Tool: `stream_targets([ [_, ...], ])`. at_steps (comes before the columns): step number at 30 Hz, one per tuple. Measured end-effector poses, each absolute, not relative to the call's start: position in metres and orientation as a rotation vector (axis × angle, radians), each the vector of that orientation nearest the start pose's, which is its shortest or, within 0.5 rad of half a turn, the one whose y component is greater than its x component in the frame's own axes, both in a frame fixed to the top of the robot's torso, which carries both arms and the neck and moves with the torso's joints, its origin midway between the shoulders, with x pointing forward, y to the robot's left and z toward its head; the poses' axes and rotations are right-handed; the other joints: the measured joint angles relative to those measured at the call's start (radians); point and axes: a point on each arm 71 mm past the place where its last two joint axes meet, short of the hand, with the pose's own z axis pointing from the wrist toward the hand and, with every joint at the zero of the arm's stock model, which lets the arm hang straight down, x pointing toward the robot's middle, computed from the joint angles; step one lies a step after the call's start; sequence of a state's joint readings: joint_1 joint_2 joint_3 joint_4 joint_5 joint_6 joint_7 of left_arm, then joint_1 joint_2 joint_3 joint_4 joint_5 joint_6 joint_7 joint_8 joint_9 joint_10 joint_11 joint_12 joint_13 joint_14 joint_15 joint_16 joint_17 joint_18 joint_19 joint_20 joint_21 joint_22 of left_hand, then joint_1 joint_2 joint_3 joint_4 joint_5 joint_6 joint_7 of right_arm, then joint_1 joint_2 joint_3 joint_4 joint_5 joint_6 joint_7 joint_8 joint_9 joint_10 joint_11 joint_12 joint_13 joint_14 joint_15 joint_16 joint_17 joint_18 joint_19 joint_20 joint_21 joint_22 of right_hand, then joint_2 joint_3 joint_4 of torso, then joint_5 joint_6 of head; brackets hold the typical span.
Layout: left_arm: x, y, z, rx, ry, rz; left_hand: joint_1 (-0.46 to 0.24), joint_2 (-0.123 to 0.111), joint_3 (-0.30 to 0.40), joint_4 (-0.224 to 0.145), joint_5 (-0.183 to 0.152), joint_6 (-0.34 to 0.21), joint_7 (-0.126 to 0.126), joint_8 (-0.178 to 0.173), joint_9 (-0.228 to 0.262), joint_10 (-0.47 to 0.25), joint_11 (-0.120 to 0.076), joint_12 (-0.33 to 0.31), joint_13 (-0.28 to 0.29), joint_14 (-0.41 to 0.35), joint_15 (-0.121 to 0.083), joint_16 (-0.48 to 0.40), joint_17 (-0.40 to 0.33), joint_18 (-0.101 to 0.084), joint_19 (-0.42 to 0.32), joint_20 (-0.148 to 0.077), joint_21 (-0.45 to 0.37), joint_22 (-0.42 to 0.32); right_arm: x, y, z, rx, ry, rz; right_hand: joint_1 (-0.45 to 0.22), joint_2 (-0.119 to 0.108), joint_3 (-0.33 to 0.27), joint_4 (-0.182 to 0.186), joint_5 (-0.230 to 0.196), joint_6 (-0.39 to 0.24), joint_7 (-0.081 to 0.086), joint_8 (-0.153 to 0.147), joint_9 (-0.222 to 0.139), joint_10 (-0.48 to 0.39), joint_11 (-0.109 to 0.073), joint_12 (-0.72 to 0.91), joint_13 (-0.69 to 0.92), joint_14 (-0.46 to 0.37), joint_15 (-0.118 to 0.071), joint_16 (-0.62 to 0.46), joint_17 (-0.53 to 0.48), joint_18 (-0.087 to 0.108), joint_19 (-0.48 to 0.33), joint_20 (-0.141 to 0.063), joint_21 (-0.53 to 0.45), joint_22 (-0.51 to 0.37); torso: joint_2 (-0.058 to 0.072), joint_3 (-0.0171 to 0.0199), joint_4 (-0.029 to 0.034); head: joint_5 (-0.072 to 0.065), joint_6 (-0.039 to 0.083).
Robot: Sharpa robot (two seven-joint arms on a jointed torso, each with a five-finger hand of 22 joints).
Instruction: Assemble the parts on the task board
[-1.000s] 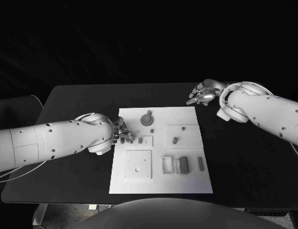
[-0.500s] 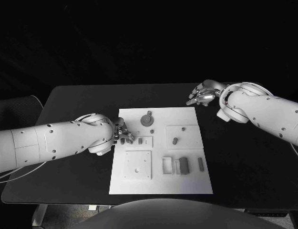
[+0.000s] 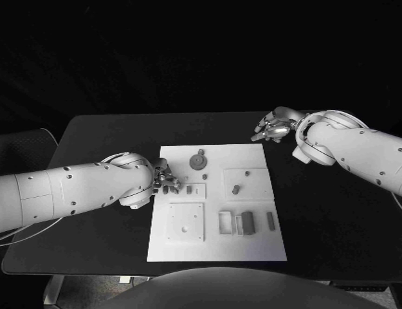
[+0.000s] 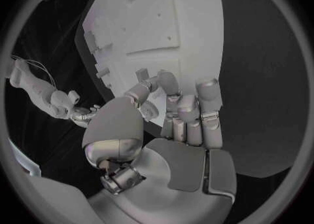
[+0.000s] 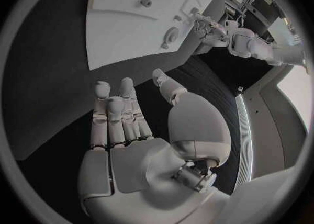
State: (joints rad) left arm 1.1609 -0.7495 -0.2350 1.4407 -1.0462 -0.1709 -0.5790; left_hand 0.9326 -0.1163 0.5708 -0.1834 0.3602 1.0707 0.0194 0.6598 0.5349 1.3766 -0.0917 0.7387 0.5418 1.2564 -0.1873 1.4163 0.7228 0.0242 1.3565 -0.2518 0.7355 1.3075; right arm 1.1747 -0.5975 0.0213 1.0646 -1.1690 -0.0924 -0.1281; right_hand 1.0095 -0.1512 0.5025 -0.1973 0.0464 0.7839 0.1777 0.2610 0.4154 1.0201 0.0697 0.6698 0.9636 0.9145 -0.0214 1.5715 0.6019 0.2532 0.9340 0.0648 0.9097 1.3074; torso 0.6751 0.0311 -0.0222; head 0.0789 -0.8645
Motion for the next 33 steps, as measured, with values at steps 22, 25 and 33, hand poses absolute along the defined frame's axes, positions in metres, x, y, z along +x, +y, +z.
stream_targets([
  [22,0.453,0.216,-0.306,-0.372,2.292,-0.243,-0.035,-0.065,-0.050,0.061,-0.265,-0.006,-0.004,0.030,-0.008,-0.002,0.002,0.005,-0.014,-0.002,-0.006,-0.008,0.010,0.021,-0.011,0.003,0.000,0.000,0.560,-0.215,-0.224,0.212,1.929,0.593,0.000,0.000,0.000,0.000,0.000,-0.002,0.003,0.000,-0.001,0.000,0.000,0.000,0.000,-0.004,-0.001,0.000,0.000,-0.004,0.000,0.000,0.000,0.000,0.000,0.0005,0.0004,-0.002,0.002],
  [25,0.453,0.216,-0.306,-0.374,2.291,-0.241,-0.035,-0.065,-0.050,0.069,-0.271,-0.007,-0.004,0.030,-0.010,-0.002,0.002,0.008,-0.015,-0.002,-0.006,-0.011,0.010,0.021,-0.011,0.003,0.000,0.000,0.560,-0.215,-0.224,0.212,1.929,0.593,0.000,0.000,0.000,0.000,0.000,-0.001,0.005,0.000,-0.001,0.000,0.000,0.000,0.000,-0.004,-0.001,0.000,0.000,-0.004,0.000,0.000,0.000,0.000,0.000,0.0002,0.0005,-0.003,0.003],
  [33,0.454,0.223,-0.307,-0.388,2.283,-0.229,-0.059,-0.106,-0.079,0.098,-0.309,-0.015,-0.006,0.037,-0.015,-0.009,0.003,0.008,-0.018,-0.002,-0.006,-0.011,0.014,0.020,-0.014,0.005,-0.004,0.000,0.560,-0.215,-0.224,0.213,1.929,0.592,0.000,0.000,0.000,0.000,0.000,-0.001,0.005,0.000,-0.001,0.000,0.000,0.000,0.000,-0.004,-0.001,0.000,0.000,-0.005,0.000,0.000,0.000,0.000,0.000,0.0000,0.0006,-0.003,0.004],
])
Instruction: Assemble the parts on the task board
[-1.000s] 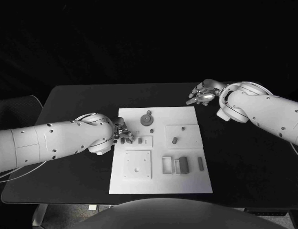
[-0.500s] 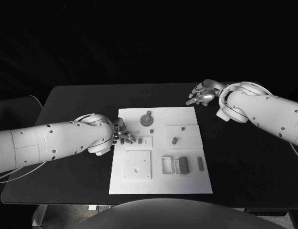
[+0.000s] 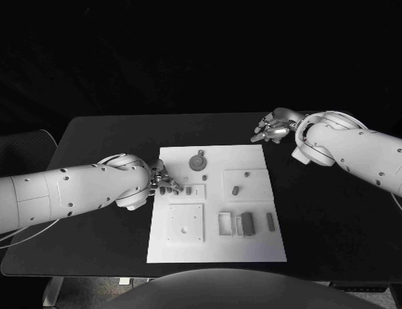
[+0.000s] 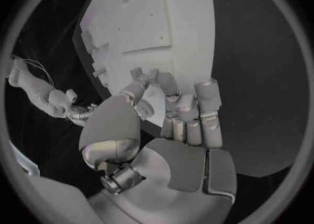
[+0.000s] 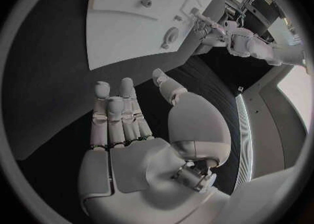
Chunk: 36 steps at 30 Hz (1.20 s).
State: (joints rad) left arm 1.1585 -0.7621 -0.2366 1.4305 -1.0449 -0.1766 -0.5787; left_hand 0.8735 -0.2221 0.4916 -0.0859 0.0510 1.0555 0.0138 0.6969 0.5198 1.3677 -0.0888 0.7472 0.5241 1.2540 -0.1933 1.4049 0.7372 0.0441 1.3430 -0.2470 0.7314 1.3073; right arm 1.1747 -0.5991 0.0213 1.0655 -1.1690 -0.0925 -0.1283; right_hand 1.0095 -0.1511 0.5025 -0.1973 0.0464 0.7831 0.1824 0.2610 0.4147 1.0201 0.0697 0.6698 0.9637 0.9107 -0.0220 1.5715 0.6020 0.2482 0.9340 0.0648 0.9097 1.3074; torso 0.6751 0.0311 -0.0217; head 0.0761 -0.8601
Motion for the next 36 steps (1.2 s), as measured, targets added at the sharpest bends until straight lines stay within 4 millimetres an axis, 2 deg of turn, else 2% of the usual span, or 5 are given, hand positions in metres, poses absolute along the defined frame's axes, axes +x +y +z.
stream_targets([
  [3,0.454,0.226,-0.306,-0.395,2.277,-0.224,-0.016,0.015,-0.054,-0.023,0.000,-0.007,0.000,0.006,0.000,-0.002,-0.001,0.000,0.000,-0.008,-0.001,0.000,0.003,-0.001,-0.007,-0.003,0.000,0.000,0.560,-0.215,-0.224,0.213,1.929,0.592,0.000,0.000,0.000,0.000,0.000,0.000,0.000,0.000,0.000,0.000,0.000,0.000,0.000,0.000,0.000,0.000,0.000,0.000,0.000,0.000,0.000,0.000,0.000,0.0000,0.0002,-0.001,0.001],
  [9,0.455,0.227,-0.306,-0.399,2.275,-0.223,-0.011,0.025,-0.074,-0.041,0.000,-0.008,0.000,0.006,-0.001,-0.003,0.000,0.000,0.000,-0.009,-0.001,0.000,0.004,-0.001,-0.007,-0.003,-0.004,0.000,0.560,-0.216,-0.224,0.214,1.929,0.590,0.000,0.000,0.000,0.000,0.000,0.000,0.000,0.000,0.000,0.000,0.000,0.000,0.000,0.001,0.002,0.000,0.000,0.000,0.000,0.000,0.000,0.000,0.000,-0.0006,0.0006,-0.003,0.001],
  [30,0.454,0.243,-0.307,-0.475,2.293,-0.229,-0.011,0.026,-0.101,-0.065,-0.002,-0.009,-0.002,0.011,-0.006,-0.007,-0.002,0.000,0.000,-0.010,0.000,-0.004,0.004,0.005,-0.012,-0.002,-0.008,0.001,0.560,-0.217,-0.224,0.215,1.929,0.588,0.000,0.000,0.000,0.000,0.000,0.000,-0.001,0.000,0.000,0.000,0.000,0.000,0.000,0.002,0.002,0.000,0.000,-0.001,0.000,0.000,0.000,0.000,0.000,-0.0005,0.0006,-0.005,0.001],
  [36,0.454,0.246,-0.308,-0.501,2.305,-0.240,-0.004,0.032,-0.109,-0.073,-0.002,-0.014,0.000,0.011,-0.008,-0.010,0.001,0.000,-0.001,-0.011,0.001,-0.004,0.004,0.007,-0.014,-0.003,-0.008,0.001,0.560,-0.217,-0.224,0.215,1.930,0.589,0.000,0.000,0.000,0.000,0.000,-0.001,-0.002,0.000,0.000,0.000,0.000,0.000,-0.001,0.001,-0.002,0.000,0.000,-0.002,0.000,0.000,0.000,0.000,0.000,-0.0006,0.0011,-0.005,0.000],
])
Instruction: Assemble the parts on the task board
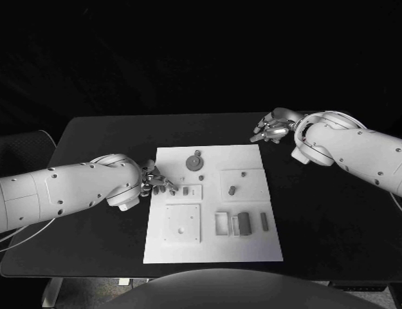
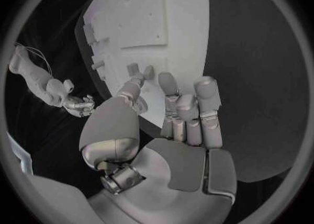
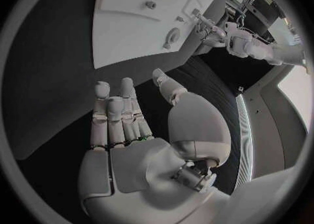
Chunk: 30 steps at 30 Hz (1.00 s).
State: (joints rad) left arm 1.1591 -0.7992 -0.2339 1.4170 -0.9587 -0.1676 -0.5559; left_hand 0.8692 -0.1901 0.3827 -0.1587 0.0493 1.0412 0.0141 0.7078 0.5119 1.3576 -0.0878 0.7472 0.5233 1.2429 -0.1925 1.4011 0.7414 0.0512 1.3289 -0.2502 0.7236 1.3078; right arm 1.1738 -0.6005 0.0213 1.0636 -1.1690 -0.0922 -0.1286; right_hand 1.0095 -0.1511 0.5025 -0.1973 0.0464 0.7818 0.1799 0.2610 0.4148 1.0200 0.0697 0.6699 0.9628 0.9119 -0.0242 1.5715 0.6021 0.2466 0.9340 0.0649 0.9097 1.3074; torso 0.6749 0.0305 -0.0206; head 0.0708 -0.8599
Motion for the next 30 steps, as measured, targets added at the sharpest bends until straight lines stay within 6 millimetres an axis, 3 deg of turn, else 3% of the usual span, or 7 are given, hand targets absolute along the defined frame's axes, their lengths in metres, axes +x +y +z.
stream_targets([
  [26,0.4559,0.2528,-0.3108,-0.618,2.316,-0.328,-0.004,0.004,-0.008,-0.008,0.000,-0.013,0.005,0.000,-0.006,-0.014,0.007,0.000,-0.003,-0.011,0.003,-0.008,0.000,0.002,-0.009,-0.002,-0.010,0.000,0.5599,-0.2171,-0.2256,0.216,1.932,0.588,0.000,0.000,0.000,0.000,0.000,0.000,0.000,0.000,0.000,-0.003,0.003,0.000,0.000,0.000,0.001,0.000,0.000,-0.005,0.000,0.000,0.000,0.000,0.000,0.0011,-0.0013,0.000,0.000],
  [30,0.4552,0.2535,-0.3097,-0.624,2.312,-0.353,-0.004,0.004,-0.008,-0.008,0.000,-0.021,0.012,-0.002,-0.009,-0.025,0.005,-0.006,-0.006,-0.020,0.005,-0.016,-0.002,0.002,-0.016,-0.002,-0.017,0.000,0.5598,-0.2172,-0.2257,0.217,1.933,0.588,0.000,0.000,0.000,0.000,0.000,0.003,0.001,0.000,0.000,-0.003,0.003,0.000,0.000,0.001,0.003,0.000,0.000,0.002,0.000,0.000,0.000,0.000,0.000,0.0010,-0.0012,0.000,0.000],
])
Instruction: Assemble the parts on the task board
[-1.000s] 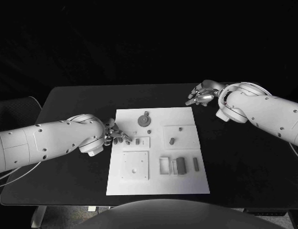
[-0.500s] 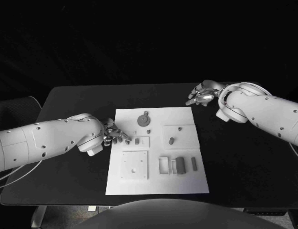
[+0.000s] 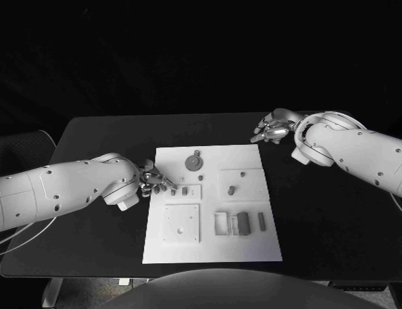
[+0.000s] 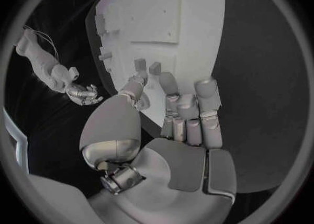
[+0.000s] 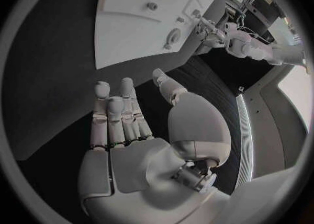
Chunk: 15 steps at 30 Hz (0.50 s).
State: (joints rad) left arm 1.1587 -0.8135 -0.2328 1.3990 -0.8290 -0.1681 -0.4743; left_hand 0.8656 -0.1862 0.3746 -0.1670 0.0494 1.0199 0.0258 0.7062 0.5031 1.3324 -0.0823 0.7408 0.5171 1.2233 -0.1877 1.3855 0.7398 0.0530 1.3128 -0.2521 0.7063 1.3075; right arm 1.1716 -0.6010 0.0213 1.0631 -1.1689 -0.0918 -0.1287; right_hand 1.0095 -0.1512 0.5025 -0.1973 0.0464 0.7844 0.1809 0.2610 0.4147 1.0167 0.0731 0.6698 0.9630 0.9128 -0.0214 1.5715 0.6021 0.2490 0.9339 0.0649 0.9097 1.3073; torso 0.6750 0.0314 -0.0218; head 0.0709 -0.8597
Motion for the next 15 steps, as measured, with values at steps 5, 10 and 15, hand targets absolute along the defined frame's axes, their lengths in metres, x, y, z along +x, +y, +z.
stream_targets([
  [5,0.4555,0.2541,-0.3070,-0.629,2.303,-0.384,0.000,0.000,0.003,-0.003,0.000,-0.019,0.006,-0.004,-0.005,-0.014,0.005,-0.006,-0.004,-0.013,0.007,-0.011,-0.004,-0.002,-0.012,-0.002,-0.014,0.000,0.5598,-0.2171,-0.2258,0.216,1.933,0.588,0.000,0.000,0.000,0.000,0.000,0.000,0.000,0.000,-0.001,0.000,0.000,0.000,0.000,0.000,0.000,0.000,0.000,0.004,0.000,0.000,0.000,0.000,0.000,-0.0002,0.0001,0.000,-0.001],
  [10,0.4585,0.2533,-0.3022,-0.635,2.287,-0.415,0.000,0.000,0.003,-0.003,0.000,-0.022,0.006,-0.004,-0.005,-0.018,0.008,-0.009,-0.004,-0.014,0.008,-0.011,-0.004,-0.007,-0.016,-0.005,-0.014,0.000,0.5597,-0.2171,-0.2258,0.216,1.933,0.588,0.000,0.000,0.000,0.000,0.000,0.001,-0.001,0.000,-0.001,0.000,0.000,0.000,0.000,0.000,0.001,0.000,0.000,0.005,0.000,0.000,0.000,0.000,0.000,-0.0004,0.0003,0.001,0.001],
  [15,0.4590,0.2548,-0.3005,-0.639,2.278,-0.429,0.002,0.002,0.007,-0.007,0.000,-0.024,0.008,-0.004,-0.006,-0.019,0.009,-0.009,-0.004,-0.016,0.009,-0.011,-0.004,-0.007,-0.016,-0.005,-0.017,0.000,0.5597,-0.2172,-0.2259,0.216,1.933,0.588,0.000,0.000,0.000,0.000,0.000,-0.001,0.001,0.000,-0.001,0.000,0.000,0.000,0.000,0.000,0.001,0.000,0.000,0.005,0.000,0.000,0.000,0.000,0.000,-0.0004,0.0003,0.001,0.002],
])
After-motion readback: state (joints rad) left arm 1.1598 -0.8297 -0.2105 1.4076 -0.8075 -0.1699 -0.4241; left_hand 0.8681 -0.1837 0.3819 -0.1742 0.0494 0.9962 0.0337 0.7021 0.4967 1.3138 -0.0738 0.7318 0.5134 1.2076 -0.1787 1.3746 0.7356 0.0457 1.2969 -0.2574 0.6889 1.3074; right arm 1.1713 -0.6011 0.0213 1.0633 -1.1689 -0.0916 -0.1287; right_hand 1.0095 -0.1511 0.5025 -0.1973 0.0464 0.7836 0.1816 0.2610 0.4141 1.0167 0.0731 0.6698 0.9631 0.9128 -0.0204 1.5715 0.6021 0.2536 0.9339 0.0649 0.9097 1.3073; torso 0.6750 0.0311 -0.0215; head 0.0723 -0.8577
